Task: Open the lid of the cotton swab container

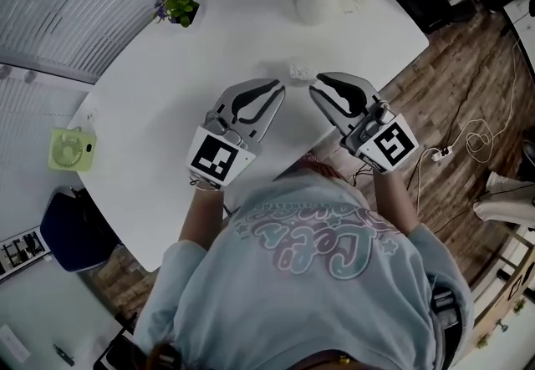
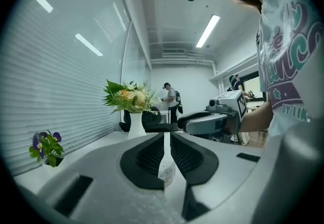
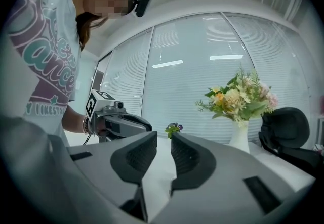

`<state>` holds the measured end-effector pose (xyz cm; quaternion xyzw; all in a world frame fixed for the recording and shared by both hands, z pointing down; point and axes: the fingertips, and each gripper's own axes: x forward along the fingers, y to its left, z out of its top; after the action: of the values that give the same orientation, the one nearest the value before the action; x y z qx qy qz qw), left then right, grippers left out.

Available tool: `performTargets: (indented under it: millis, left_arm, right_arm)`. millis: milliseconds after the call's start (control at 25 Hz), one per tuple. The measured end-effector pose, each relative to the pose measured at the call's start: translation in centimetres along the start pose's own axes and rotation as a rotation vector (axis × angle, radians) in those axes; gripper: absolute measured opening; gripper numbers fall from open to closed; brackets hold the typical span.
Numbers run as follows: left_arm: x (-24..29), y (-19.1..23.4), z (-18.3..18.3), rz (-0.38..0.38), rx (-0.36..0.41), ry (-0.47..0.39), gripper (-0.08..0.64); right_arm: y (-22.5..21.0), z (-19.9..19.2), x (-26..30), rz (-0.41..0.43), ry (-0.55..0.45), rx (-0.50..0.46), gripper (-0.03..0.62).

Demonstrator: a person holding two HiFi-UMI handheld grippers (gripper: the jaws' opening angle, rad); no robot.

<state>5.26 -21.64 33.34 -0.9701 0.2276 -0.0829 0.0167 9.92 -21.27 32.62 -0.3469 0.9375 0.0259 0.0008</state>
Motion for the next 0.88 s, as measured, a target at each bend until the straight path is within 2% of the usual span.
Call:
performTargets:
  millis: [480,880]
  left_arm:
    - [-0.3,-0.7,-0.7,-0.009,-0.021,0.002,0.02]
    - [0.1,-1.6,-1.2,-0.047,-0.021,0.011,0.014]
  right_arm:
    - [1.7,-0.2,0.6,0.025,0.015,-0.045,0.032]
    - [1.6,-0.3,0.1,-0.01,0.015,-0.061,0.006]
